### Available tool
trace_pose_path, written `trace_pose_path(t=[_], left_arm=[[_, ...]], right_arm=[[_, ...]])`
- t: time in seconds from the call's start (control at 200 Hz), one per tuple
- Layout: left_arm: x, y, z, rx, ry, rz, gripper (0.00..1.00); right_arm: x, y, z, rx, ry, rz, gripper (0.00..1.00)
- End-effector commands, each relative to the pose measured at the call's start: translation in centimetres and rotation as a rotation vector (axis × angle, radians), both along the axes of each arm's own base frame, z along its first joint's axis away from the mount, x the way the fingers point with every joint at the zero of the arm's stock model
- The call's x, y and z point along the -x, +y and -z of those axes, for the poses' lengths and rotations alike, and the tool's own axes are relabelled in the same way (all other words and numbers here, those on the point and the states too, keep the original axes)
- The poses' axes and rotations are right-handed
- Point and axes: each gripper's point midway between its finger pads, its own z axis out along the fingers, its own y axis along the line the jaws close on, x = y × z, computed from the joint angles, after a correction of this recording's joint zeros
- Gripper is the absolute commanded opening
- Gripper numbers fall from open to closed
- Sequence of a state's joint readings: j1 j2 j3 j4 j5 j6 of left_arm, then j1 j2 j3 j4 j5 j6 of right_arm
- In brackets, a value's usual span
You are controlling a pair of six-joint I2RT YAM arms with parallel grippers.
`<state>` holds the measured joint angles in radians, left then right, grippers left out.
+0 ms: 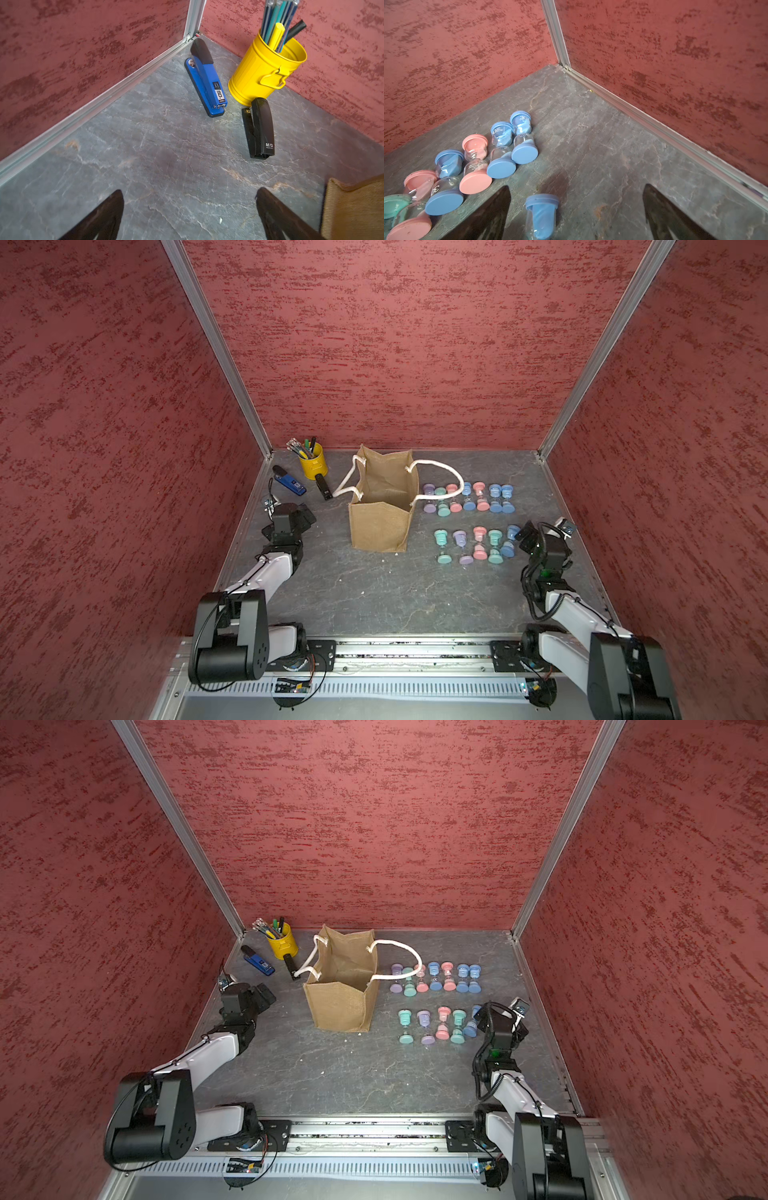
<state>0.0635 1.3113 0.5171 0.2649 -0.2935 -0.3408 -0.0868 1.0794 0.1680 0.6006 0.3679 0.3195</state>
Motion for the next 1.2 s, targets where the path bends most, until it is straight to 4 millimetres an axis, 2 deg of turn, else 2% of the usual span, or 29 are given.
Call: trace_pose_path(t=[0.0, 0.04, 0.105, 0.271, 0.376, 0.521, 0.631, 0.641, 0.746, 0.812, 0.867, 1.197], left_arm=[[-1.5, -0.8, -0.5, -0.071, -0.081, 0.096, 1.00], [-1.6, -1.2, -0.1, -0.064, -0.056, 0.126, 1.00], [-2.4, -2.4, -0.8, -0.103, -0.089, 0.206, 1.00], [-2.4, -5.4, -2.3, -0.214, -0.208, 0.363, 1.00], [-1.9, -5.6, -1.1, -0.233, -0.265, 0.374, 1.00], [-3.0, -6.7, -0.2, -0.264, -0.224, 0.412, 1.00], [-3.3, -6.1, 0.0, -0.212, -0.212, 0.422, 1.00], [-3.3, -6.1, 0.1, -0.210, -0.205, 0.422, 1.00], [-3.3, -6.1, 0.2, -0.208, -0.201, 0.424, 1.00], [-3.3, -6.1, 0.1, -0.211, -0.207, 0.420, 1.00], [-3.2, -6.1, 0.1, -0.209, -0.203, 0.423, 1.00], [-3.2, -6.1, 0.1, -0.212, -0.206, 0.421, 1.00]], right_arm=[[-1.9, 0.5, -3.9, 0.087, -0.145, -0.063, 0.99], [-2.3, 0.5, -3.7, 0.088, -0.136, -0.068, 0.99], [-2.9, 0.7, -3.5, 0.082, -0.127, -0.083, 0.99], [-3.6, 2.2, -4.7, 0.124, -0.216, -0.176, 0.99], [-4.2, 2.3, -4.8, 0.161, -0.217, -0.192, 0.99], [-3.8, 2.5, -4.3, 0.185, -0.261, -0.196, 0.99], [-4.2, 3.1, -4.5, 0.203, -0.259, -0.215, 0.99], [-4.4, 3.1, -3.9, 0.200, -0.239, -0.219, 0.99], [-6.1, 3.0, -2.3, 0.198, -0.169, -0.212, 0.99], [-7.3, 3.9, -1.6, 0.212, -0.097, -0.234, 0.99], [-7.1, 3.9, -2.1, 0.236, -0.132, -0.229, 0.99], [-6.8, 4.6, -2.1, 0.259, -0.130, -0.238, 0.99]])
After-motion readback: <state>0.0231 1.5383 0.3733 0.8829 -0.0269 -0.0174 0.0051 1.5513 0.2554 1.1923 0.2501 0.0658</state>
